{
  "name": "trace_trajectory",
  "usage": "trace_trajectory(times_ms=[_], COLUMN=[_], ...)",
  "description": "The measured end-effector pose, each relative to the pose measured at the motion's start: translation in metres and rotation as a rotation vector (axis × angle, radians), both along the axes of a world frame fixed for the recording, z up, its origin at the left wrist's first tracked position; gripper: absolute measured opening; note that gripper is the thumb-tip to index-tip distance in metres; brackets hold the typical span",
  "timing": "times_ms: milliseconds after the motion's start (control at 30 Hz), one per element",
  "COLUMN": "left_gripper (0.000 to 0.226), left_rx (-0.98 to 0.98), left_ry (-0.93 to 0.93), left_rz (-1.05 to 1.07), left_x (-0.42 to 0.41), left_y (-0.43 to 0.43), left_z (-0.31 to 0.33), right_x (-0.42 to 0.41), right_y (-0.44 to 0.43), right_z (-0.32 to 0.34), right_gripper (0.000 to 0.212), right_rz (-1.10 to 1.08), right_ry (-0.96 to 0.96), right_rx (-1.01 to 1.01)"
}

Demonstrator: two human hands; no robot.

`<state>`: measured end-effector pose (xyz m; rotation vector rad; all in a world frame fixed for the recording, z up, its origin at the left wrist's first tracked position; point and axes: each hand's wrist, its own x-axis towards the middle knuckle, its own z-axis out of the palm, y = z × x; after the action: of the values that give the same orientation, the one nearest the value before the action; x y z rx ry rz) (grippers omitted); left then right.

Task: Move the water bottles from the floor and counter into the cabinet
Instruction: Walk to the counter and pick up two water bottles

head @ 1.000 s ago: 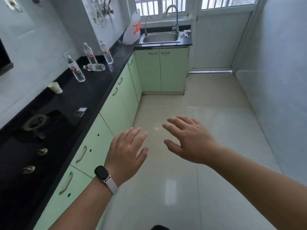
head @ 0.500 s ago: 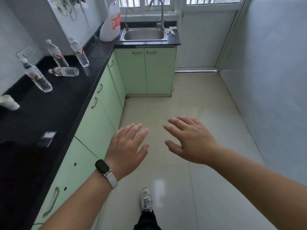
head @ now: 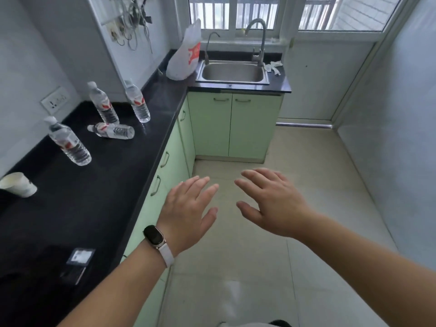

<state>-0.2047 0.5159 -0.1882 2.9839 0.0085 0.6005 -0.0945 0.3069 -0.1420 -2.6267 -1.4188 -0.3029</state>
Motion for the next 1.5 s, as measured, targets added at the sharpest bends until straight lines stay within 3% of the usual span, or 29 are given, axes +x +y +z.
trace_trajectory(times_ms=[233,833,1167,1500], left_gripper=[0.048,0.049,0.05,0.051], left_rx=[0.014,0.09,0.066,-0.005], left_ry=[0.043,0.035,0.112,0.116], left_rz=[0.136,0.702,0.915,0.947], left_x=[0.033,0.196,0.188,0.169], left_y=[0.059,0.176,0.239,0.349], left_z=[0.001,0.042,0.025,-0.011], right_x=[0.067,0.311,0.33,0.313], right_y=[0.067,0.278,0.387,0.501], right_z=[-0.003,0.007,-0.006,-0.021], right_gripper=[0.055,0.053,0.052,0.053], right_rz=[0.096,0.628,0.803,0.829], right_ry=[0.04,0.078,0.146,0.08], right_rx=[0.033,0.068,0.113,-0.065])
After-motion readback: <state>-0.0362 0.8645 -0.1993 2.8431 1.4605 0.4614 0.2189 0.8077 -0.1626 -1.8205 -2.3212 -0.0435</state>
